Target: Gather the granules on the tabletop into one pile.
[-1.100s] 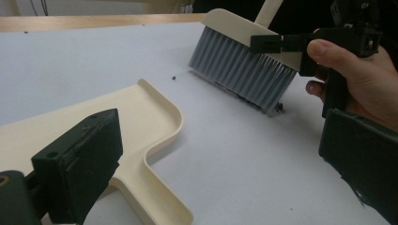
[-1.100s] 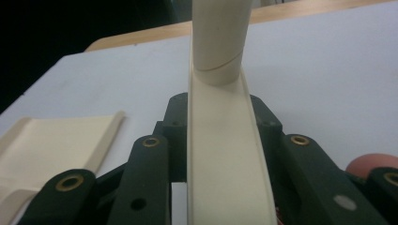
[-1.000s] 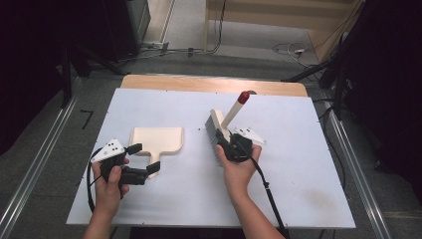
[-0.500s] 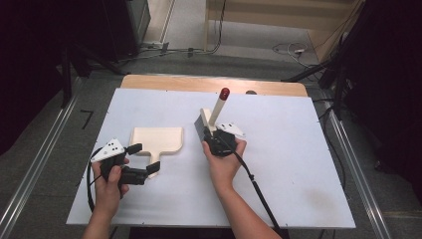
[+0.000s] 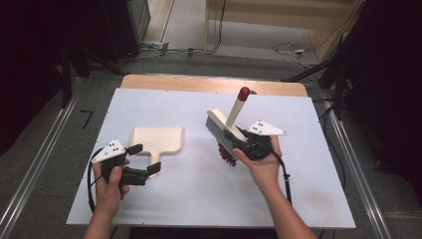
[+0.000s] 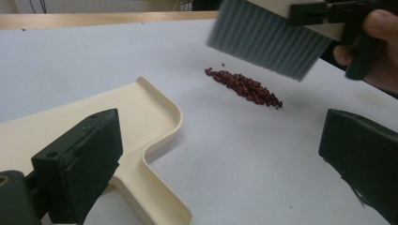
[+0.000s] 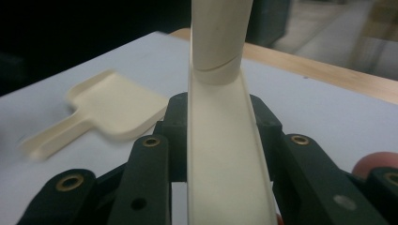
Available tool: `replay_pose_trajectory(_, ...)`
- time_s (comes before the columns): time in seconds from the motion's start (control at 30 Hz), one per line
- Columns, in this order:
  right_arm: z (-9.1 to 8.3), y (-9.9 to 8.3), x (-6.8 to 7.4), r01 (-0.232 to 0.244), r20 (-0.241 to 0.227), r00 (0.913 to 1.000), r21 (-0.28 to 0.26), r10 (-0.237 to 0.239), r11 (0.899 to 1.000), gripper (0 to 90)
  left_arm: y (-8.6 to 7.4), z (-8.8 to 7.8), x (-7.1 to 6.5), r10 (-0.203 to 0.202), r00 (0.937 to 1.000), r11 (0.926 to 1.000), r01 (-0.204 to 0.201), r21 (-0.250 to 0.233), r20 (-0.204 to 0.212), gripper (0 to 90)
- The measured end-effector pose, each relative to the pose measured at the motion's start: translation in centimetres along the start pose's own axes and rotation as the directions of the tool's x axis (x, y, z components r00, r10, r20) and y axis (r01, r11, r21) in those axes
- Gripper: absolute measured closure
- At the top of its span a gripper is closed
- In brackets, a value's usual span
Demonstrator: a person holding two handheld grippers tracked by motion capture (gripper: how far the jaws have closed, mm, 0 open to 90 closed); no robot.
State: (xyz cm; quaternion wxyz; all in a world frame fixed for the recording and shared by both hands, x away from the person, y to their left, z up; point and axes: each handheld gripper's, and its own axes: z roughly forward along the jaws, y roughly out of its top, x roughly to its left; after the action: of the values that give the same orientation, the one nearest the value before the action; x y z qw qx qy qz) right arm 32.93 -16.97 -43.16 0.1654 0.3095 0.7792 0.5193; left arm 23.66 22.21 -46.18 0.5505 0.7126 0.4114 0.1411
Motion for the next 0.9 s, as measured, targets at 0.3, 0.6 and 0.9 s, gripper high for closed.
replay_pose_trajectory(0.3,-1.0,-4.0,-2.2,0.189,-0.350,0.9282,0.149,-0.127,0.971,65.2,0.0,0.1,-0.1,0.002,1.0000,1.0000,-0.002,0.008,-0.008,0.3)
replay_pose_trajectory(0.6,1.1,-4.4,-4.7,0.149,-0.298,0.9477,0.100,-0.113,0.984,65.2,-0.1,0.3,-0.2,0.013,0.9999,0.9997,-0.013,0.022,-0.009,0.3)
replay_pose_trajectory(0.9,0.1,-3.8,-4.4,0.093,-0.335,0.9403,0.085,-0.060,0.992,65.2,-0.1,0.5,-0.3,0.017,0.9998,0.9995,-0.017,0.026,-0.009,0.3)
